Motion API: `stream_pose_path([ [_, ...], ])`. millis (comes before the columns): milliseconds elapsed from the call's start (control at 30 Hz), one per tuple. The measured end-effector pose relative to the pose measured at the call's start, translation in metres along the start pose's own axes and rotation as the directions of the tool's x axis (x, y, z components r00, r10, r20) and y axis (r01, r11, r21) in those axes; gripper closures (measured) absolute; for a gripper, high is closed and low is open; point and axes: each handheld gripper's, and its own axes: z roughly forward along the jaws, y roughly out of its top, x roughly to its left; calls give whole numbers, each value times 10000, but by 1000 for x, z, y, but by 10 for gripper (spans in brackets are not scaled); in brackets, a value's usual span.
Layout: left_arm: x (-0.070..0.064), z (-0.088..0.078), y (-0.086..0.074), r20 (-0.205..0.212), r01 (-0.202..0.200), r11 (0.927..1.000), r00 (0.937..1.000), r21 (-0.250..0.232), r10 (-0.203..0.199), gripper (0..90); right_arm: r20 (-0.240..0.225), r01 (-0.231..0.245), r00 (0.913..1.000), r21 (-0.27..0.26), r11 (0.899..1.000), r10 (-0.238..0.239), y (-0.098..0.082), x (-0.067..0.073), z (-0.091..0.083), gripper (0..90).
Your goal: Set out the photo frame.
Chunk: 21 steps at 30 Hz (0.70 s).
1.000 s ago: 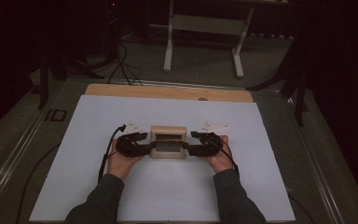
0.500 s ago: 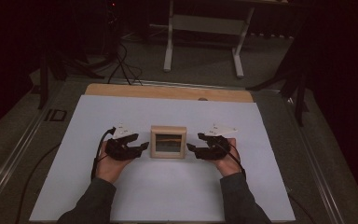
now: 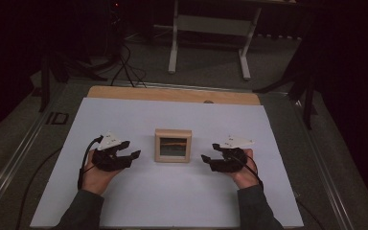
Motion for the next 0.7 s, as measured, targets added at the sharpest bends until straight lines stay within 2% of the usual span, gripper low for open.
stream_pose_path([
  [167,4,-12,-8,193,104,9997,9998,-236,-100,425,71,32,10000,-131,9999,-31,-7,-1,-11,346],
  [200,7,-17,-10,259,162,9993,9995,-329,-154,425,148,-24,9999,-304,9995,28,-12,-3,-19,347],
  [333,9,-26,-16,342,123,9989,9994,-445,-108,425,270,-109,9996,-582,9982,125,-22,-5,-31,347],
  [533,12,-36,-27,207,126,9991,9997,-406,-118,424,510,-236,9983,-915,9955,283,-40,-5,-47,347],
  [700,12,-43,-37,-8,0,9996,10000,-267,0,424,616,-233,9977,-1064,9941,299,-48,-2,-57,347],
])
